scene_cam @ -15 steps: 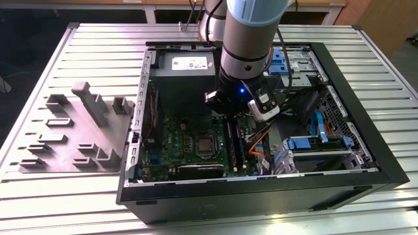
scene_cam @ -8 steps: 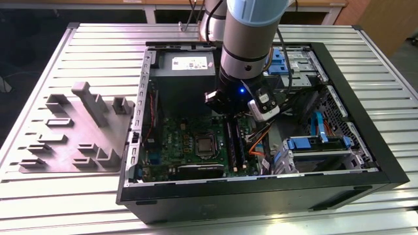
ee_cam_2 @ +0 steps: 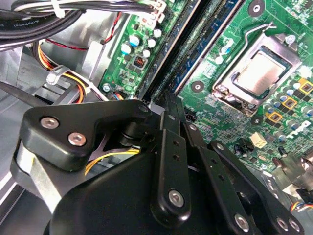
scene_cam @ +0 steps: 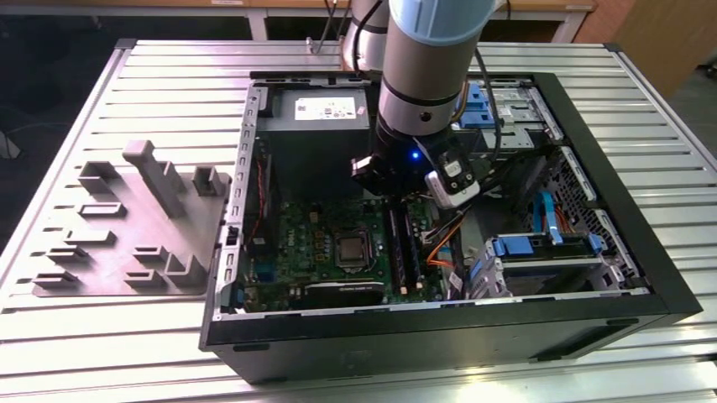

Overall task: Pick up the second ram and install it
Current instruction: 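Press down the second ram until it locks into place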

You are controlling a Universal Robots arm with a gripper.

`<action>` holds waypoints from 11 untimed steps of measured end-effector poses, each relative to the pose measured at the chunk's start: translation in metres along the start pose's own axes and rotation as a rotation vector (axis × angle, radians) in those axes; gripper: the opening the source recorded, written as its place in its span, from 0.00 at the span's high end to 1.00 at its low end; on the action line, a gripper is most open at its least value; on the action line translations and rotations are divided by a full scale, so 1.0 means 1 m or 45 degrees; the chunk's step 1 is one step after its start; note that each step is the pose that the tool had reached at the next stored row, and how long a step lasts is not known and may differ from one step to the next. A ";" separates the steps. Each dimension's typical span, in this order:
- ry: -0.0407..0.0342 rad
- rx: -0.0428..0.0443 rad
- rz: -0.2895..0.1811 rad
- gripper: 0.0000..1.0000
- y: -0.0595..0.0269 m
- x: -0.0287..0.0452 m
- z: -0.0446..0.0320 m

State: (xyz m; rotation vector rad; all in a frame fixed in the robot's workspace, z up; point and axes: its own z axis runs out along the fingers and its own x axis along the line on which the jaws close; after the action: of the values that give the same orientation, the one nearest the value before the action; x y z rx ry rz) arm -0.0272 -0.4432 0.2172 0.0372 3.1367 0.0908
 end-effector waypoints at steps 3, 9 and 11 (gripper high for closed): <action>-0.0003 -0.001 0.000 0.90 0.0004 0.0000 -0.0050; -0.0001 0.000 0.000 0.90 0.0010 0.0000 -0.0164; 0.0000 0.000 0.000 0.90 0.0009 0.0000 -0.0166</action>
State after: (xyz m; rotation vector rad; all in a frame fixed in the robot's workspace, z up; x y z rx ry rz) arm -0.0273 -0.4433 0.2338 0.0372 3.1366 0.0911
